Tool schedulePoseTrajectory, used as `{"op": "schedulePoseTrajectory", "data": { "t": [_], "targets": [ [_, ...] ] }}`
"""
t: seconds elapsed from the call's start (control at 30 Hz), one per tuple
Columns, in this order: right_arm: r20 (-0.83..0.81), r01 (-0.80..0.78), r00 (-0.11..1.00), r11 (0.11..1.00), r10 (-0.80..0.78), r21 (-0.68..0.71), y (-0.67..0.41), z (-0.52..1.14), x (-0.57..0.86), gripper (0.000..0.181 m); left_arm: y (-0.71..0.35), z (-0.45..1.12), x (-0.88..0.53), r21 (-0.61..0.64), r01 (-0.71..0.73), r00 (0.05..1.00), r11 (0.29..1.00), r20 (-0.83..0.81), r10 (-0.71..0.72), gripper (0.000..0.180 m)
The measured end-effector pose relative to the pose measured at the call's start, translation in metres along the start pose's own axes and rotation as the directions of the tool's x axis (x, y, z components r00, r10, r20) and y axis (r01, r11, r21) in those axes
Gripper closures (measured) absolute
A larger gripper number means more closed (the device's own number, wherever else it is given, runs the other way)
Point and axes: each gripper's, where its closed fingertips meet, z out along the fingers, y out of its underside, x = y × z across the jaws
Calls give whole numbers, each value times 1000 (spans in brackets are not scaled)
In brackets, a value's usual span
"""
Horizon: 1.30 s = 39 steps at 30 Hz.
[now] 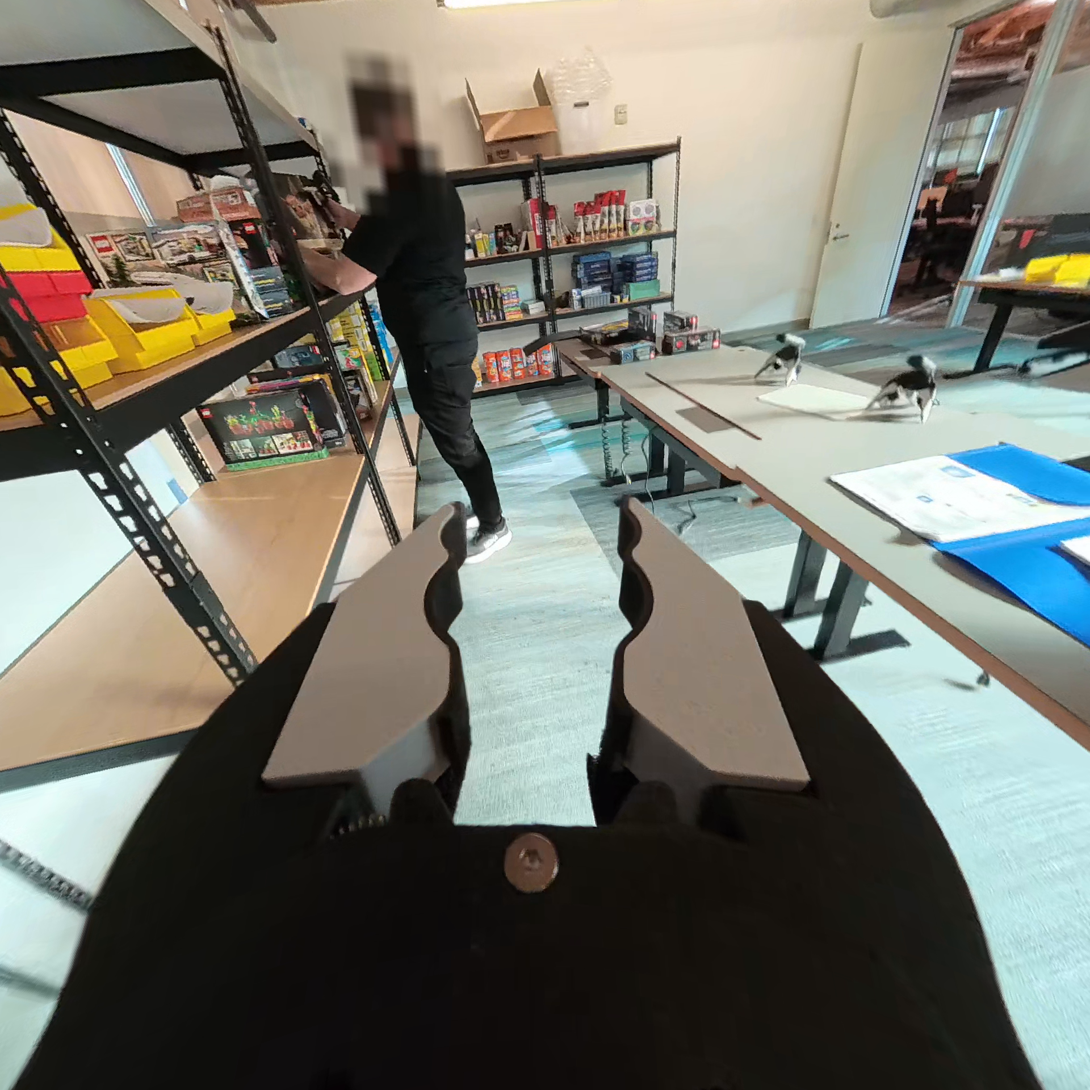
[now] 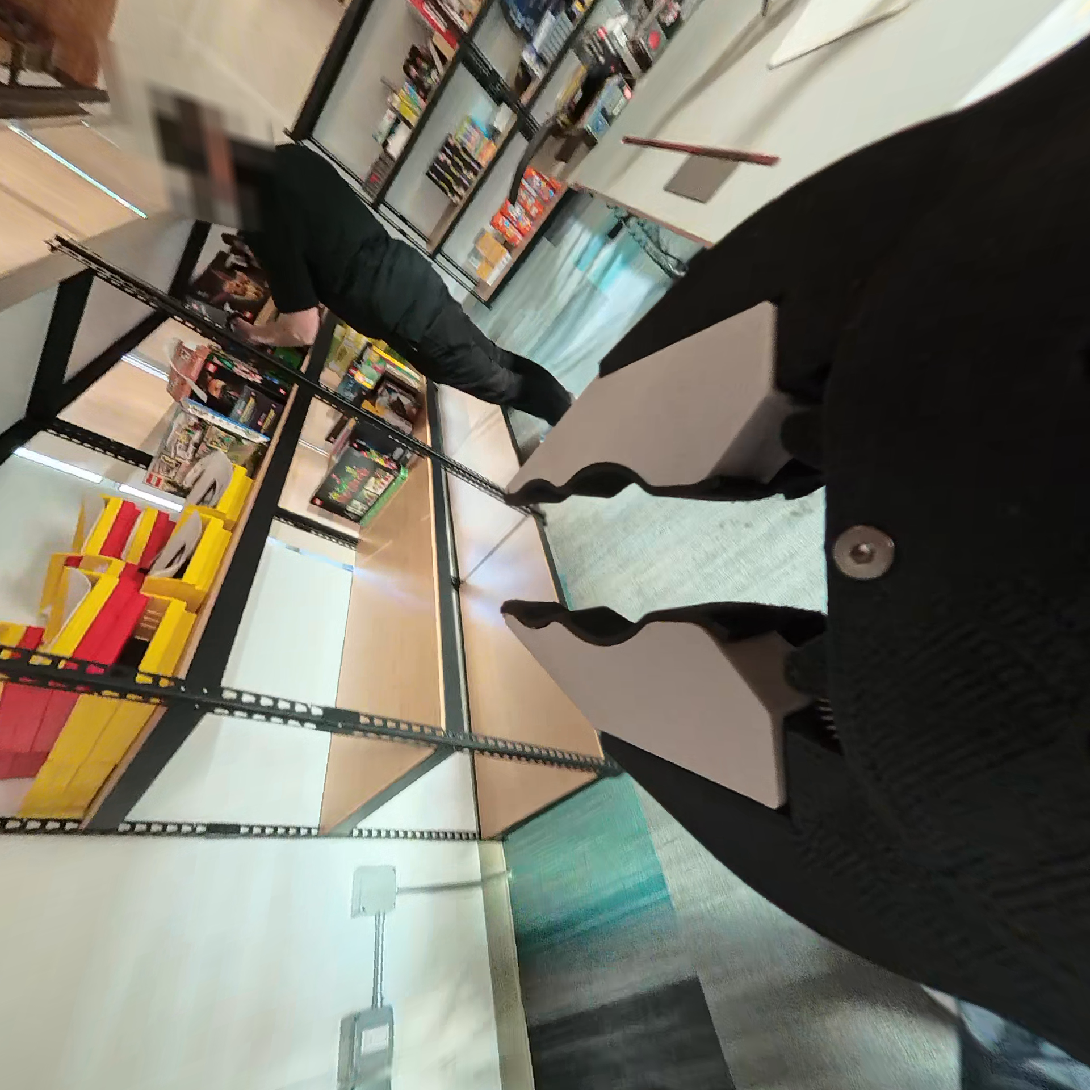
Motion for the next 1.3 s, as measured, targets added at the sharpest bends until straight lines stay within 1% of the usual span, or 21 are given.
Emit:
{"op": "schedulePoseTrajectory", "data": {
  "t": [0.03, 0.1, 0.13, 0.2, 0.27, 0.33, 0.4, 0.5, 0.57, 0.6, 0.7, 0.8, 0.9, 0.97, 1.0, 1.1, 1.13, 1.23, 1.3],
  "targets": [
    [-15, 20, 1000, 1000, -20, 11, -4, 18, 11, 149, 0, 12, -11, 21, 14, 1000, 1000, 0, -14, 130],
    [-64, 55, 997, 997, -52, 46, -14, 50, 37, 149, -6, 35, -35, 91, 17, 1000, 996, 9, -18, 140],
    [-81, 42, 996, 997, -38, 56, -19, 66, 46, 149, -11, 50, -49, 117, 9, 1000, 993, 21, -11, 144],
    [-48, -11, 999, 996, 15, 85, -28, 98, 60, 149, -17, 81, -70, 85, 6, 1000, 996, 7, -6, 137],
    [-19, -36, 999, 987, 39, 155, -36, 128, 71, 149, -27, 107, -85, 69, -31, 999, 997, -20, 33, 136],
    [-15, -59, 998, 983, 63, 173, -32, 160, 86, 150, -41, 126, -96, 93, -67, 997, 993, -30, 70, 142],
    [9, -93, 996, 978, 93, 189, -30, 190, 98, 149, -49, 143, -105, 85, -71, 997, 994, -29, 74, 149],
    [43, -46, 998, 974, 37, 223, -27, 231, 117, 149, -49, 170, -116, 71, -80, 997, 994, 7, 80, 156],
    [42, 4, 999, 972, -14, 235, -19, 257, 138, 150, -47, 190, -119, 57, -100, 995, 993, 28, 99, 177],
    [49, 17, 998, 968, -30, 249, -16, 271, 150, 149, -48, 200, -119, 54, -105, 994, 993, 39, 103, 180],
    [125, -1, 992, 961, -35, 278, -10, 310, 188, 149, -55, 227, -119, 72, -98, 988, 993, 126, 88, 180],
    [207, -1, 976, 954, -64, 300, -11, 343, 227, 149, -63, 258, -119, 105, -65, 972, 992, 231, 40, 179],
    [283, -5, 955, 951, -87, 308, -3, 372, 261, 150, -66, 289, -111, 60, -73, 951, 996, 304, 51, 180],
    [339, -42, 938, 948, -72, 317, 9, 394, 278, 155, -68, 302, -106, 29, -88, 932, 996, 354, 72, 180],
    [366, -75, 929, 944, -52, 323, 14, 405, 284, 157, -67, 307, -103, 13, -83, 924, 996, 376, 72, 180],
    [463, -194, 885, 942, 49, 272, 22, 438, 291, 158, -61, 313, -99, -22, -28, 892, 999, 450, 35, 180],
    [496, -217, 867, 938, 57, 270, 22, 445, 289, 158, -59, 312, -97, -29, -10, 883, 1000, 468, 22, 180],
    [551, -211, 835, 926, 5, 312, 20, 465, 278, 158, -56, 301, -97, -62, 0, 840, 998, 542, 34, 180],
    [593, -219, 805, 926, -6, 307, 20, 482, 264, 158, -57, 286, -100, -79, 4, 794, 997, 606, 45, 180]
  ]
}}
